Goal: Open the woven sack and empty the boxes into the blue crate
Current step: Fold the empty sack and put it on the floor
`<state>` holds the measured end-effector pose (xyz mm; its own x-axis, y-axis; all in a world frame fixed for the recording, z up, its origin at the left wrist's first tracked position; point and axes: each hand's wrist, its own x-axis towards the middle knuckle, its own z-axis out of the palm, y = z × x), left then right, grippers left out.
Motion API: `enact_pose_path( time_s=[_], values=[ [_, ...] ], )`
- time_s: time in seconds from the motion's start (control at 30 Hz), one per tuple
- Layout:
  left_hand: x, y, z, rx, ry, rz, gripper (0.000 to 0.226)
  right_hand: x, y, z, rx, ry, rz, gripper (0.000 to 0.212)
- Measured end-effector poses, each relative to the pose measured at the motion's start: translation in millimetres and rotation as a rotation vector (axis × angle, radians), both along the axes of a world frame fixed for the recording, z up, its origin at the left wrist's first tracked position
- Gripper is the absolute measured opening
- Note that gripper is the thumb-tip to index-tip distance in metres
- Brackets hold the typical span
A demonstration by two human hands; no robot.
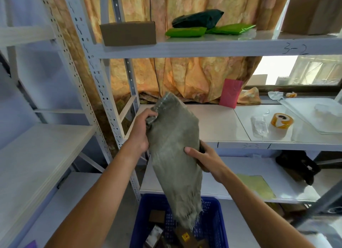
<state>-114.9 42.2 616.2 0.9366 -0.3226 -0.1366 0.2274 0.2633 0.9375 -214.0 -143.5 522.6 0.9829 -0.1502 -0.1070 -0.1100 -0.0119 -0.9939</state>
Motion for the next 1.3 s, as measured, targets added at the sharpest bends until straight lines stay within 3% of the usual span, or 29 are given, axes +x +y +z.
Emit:
enact_pose_path(
  time_s=[0.1, 0.27, 0.37, 0.43, 0.53, 0.67, 0.77, 0.87, 0.97, 1.03, 1.1, 1.2, 1.3],
  values=[
    [-2, 1, 9, 0.029, 0.048, 0.098, 0.022, -2, 4, -8, 0.11, 0.053, 0.033, 0.021],
    [9, 26, -11, 0.182, 0.292, 0.102, 0.023, -6, 2, 9, 0.412, -0.001, 0.039, 0.034],
    [-11, 33, -24, 0.333, 0.354, -0.054, 0.023, -6, 6, 29, 0.453, -0.086, 0.098, 0.03],
    [-26, 31, -31, 0.355, 0.297, -0.093, 0.034, -4, 11, 37, 0.44, -0.133, 0.115, 0.031],
    [-66, 24, -15, 0.312, 0.227, -0.047, 0.044, 0, 17, 44, 0.409, -0.159, 0.073, 0.028],
    [-39, 20, -49, 0.209, 0.249, -0.006, 0.043, 6, 20, 41, 0.389, -0.14, -0.065, 0.017],
    [-39, 21, -58, -0.062, 0.237, 0.021, 0.071, 10, 19, 34, 0.391, -0.147, -0.196, 0.013],
    [-47, 20, -72, -0.011, 0.16, -0.17, 0.09, 15, 19, 29, 0.433, -0.137, -0.314, 0.017],
    [-62, 6, -88, 0.292, -0.072, -0.343, 0.053, 23, 18, 24, 0.537, -0.05, -0.37, 0.028],
    [-61, -4, -98, 0.398, -0.082, -0.276, 0.037, 25, 11, 23, 0.536, 0.01, -0.345, 0.031],
    [-50, -3, -107, 0.33, 0.025, -0.175, 0.038, 25, 0, 23, 0.389, -0.006, -0.323, 0.027],
    [-30, 6, -115, 0.232, 0.155, -0.044, 0.039, 10, -12, 19, -0.186, -0.171, -0.41, 0.018],
    [-14, 9, -109, 0.303, 0.11, 0.002, 0.033, -13, -7, 5, -0.564, -0.304, -0.18, 0.059]
  ],
)
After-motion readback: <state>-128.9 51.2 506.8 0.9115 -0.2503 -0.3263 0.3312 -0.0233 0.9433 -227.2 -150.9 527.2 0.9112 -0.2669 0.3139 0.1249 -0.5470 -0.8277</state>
